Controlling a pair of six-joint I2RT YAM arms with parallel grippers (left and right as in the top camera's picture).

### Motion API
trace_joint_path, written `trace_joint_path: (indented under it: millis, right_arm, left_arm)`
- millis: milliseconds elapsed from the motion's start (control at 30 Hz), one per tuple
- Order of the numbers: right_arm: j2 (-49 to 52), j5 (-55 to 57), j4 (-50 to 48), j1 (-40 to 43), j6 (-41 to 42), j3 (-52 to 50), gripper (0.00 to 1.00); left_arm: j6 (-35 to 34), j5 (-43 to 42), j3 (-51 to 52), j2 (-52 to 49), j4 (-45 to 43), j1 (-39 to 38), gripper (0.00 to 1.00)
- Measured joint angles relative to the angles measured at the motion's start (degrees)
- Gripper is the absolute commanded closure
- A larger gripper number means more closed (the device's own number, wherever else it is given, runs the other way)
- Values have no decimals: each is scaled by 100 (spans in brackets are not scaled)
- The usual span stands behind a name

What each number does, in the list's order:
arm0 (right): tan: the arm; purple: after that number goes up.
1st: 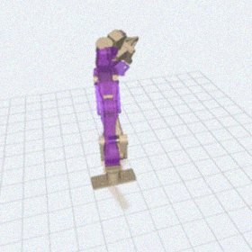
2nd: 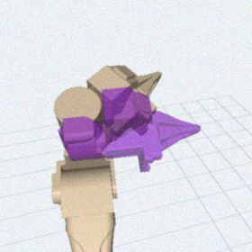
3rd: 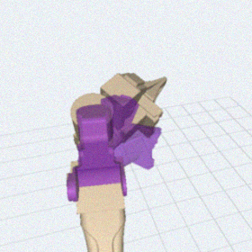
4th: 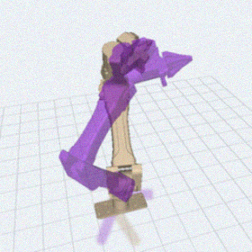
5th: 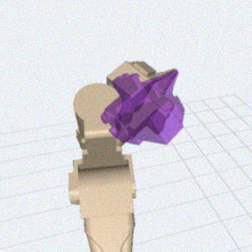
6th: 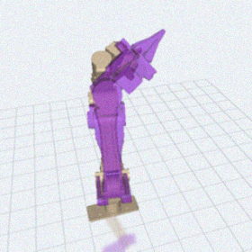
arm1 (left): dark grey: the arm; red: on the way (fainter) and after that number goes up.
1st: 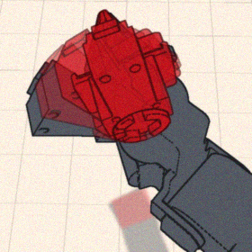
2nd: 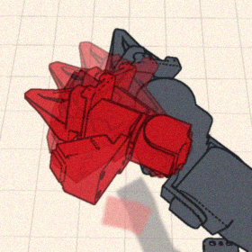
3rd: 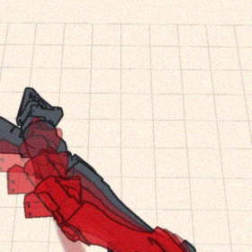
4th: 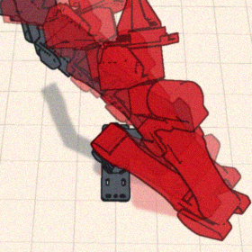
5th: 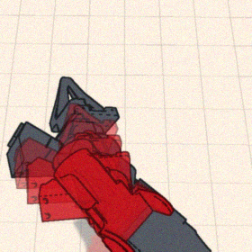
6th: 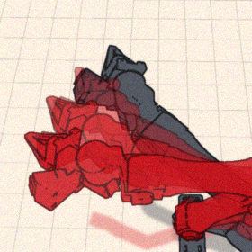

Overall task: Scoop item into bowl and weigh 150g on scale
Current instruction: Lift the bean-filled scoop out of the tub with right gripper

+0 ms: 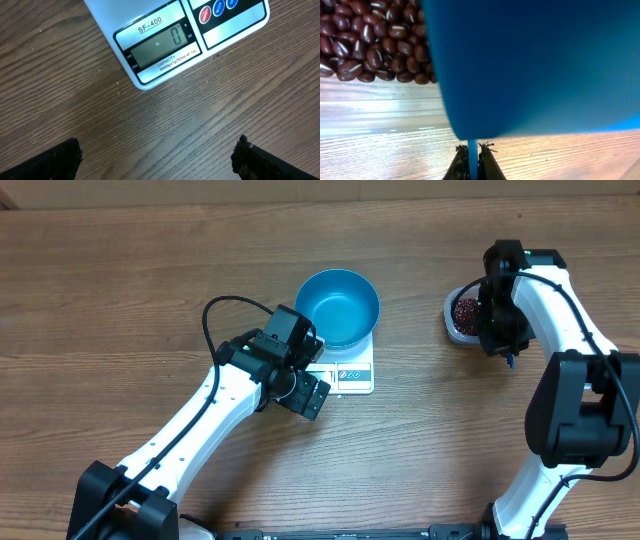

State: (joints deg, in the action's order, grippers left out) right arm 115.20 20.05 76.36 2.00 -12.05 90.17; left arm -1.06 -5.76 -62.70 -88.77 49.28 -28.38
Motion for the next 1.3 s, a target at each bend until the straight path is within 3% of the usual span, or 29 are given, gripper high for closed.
trace_joint_path:
  millis: [233, 700, 1300]
  right_arm:
    - [28, -85, 42, -81, -223, 11, 97]
    - [26, -2238, 68, 52, -791, 96, 97]
    - [168, -4564, -101, 977, -295, 7, 96]
  left_arm:
    - [0, 0, 0, 0, 0, 0, 0]
    - [0, 0, 0, 0, 0, 0, 1]
    - [0, 0, 0, 0, 0, 0, 0]
